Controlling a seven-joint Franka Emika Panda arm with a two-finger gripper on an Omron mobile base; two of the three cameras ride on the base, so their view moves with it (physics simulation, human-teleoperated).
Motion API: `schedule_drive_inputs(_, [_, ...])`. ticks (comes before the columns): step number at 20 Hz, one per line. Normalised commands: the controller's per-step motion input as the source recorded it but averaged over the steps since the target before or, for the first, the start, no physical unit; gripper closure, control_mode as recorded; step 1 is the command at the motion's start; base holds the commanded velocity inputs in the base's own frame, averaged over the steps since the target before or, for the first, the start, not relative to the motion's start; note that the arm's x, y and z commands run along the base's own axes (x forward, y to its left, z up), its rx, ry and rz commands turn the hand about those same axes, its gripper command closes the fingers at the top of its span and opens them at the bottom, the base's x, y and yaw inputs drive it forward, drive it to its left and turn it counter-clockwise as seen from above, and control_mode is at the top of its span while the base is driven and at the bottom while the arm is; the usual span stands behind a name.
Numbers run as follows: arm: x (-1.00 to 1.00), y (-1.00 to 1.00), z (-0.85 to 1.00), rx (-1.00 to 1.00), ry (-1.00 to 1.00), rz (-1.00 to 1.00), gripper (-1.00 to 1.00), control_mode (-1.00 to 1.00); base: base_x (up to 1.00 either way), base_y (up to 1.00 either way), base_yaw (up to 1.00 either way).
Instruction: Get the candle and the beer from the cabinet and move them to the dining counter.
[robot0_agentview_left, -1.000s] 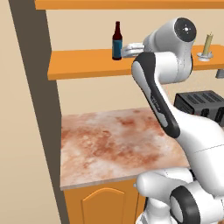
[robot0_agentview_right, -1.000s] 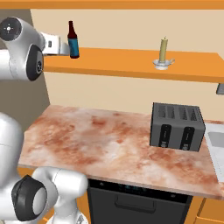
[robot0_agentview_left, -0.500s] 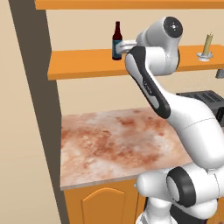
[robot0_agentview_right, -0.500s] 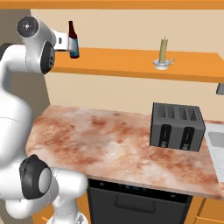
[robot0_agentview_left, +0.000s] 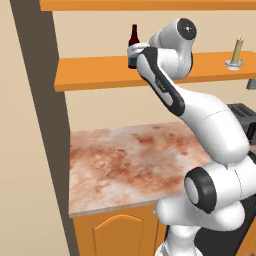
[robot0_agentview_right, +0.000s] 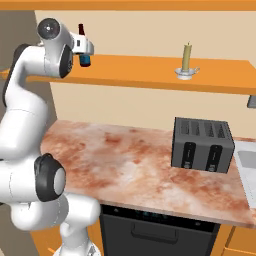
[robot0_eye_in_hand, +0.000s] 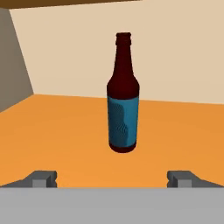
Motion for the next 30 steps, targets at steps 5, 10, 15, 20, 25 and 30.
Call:
schedule_drive_inputs(5, [0.44, 0.06, -0.11, 0.00, 0.00, 0.00, -1.00, -1.00, 0.00, 0.00, 0.00])
schedule_drive_inputs(10, [0.44, 0.05, -0.12, 0.00, 0.00, 0.00, -1.00, -1.00, 0.00, 0.00, 0.00])
schedule_drive_inputs(15, [0.45, 0.01, -0.07, 0.00, 0.00, 0.00, -1.00, -1.00, 0.00, 0.00, 0.00])
schedule_drive_inputs(20, [0.30, 0.00, -0.04, 0.00, 0.00, 0.00, -1.00, -1.00, 0.00, 0.00, 0.00])
schedule_drive_inputs(25, [0.20, 0.04, -0.04, 0.00, 0.00, 0.00, -1.00, -1.00, 0.00, 0.00, 0.00])
schedule_drive_inputs(30, [0.21, 0.02, -0.03, 0.00, 0.00, 0.00, -1.00, -1.00, 0.00, 0.00, 0.00])
